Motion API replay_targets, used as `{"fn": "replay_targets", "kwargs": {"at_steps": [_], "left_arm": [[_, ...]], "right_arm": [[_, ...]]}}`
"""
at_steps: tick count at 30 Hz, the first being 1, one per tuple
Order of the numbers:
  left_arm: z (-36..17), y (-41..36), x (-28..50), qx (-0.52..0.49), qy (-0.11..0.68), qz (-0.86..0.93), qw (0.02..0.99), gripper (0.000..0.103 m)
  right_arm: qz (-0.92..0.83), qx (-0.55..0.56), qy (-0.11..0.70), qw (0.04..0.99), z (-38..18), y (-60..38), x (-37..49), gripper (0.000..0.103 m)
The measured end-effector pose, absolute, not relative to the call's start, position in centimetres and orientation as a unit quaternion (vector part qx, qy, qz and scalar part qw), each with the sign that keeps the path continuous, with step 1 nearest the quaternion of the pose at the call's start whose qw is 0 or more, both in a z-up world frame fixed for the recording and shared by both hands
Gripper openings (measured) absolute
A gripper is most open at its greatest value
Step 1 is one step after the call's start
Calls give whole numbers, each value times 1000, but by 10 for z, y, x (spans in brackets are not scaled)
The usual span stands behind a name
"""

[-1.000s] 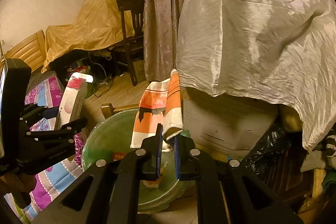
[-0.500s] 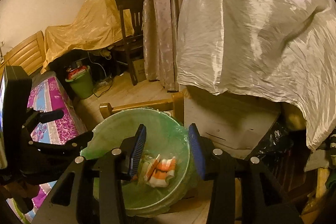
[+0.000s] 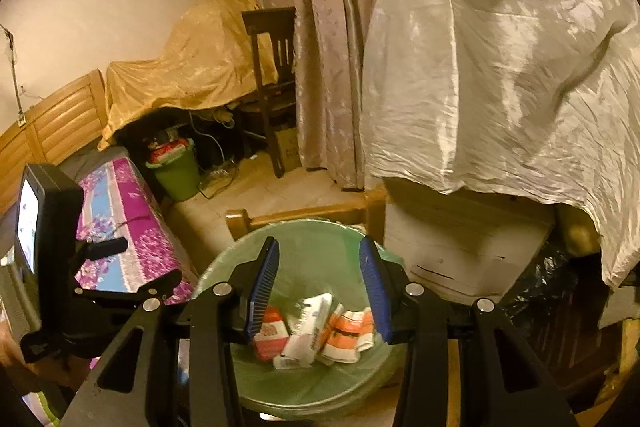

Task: Collect trash
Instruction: 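Move both tools back over the trash on the bed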

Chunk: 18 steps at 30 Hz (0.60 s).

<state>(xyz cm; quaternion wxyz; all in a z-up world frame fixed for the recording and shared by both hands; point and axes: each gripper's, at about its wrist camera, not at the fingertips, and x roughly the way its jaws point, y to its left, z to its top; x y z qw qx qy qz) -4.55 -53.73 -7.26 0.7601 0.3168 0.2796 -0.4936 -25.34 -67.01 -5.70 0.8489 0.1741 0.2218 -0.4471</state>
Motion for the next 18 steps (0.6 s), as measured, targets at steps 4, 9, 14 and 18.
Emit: {"fn": "replay_targets", "kwargs": {"at_steps": [4, 9, 14, 18], "left_arm": [[-70, -513, -31, 300, 279, -479, 776, 79], [-68, -464, -4, 264, 288, -455, 800, 79], [-77, -385, 36, 227, 316, -408, 826, 79], [-87, -311, 69, 189, 346, -356, 848, 79]], "right_arm": [[-442, 167, 201, 858, -51, -653, -242, 43], [-426, 162, 185, 871, -48, -630, -222, 43], [-378, 151, 212, 888, -54, -603, -180, 43], [-327, 137, 240, 904, -63, -572, -135, 43]]}}
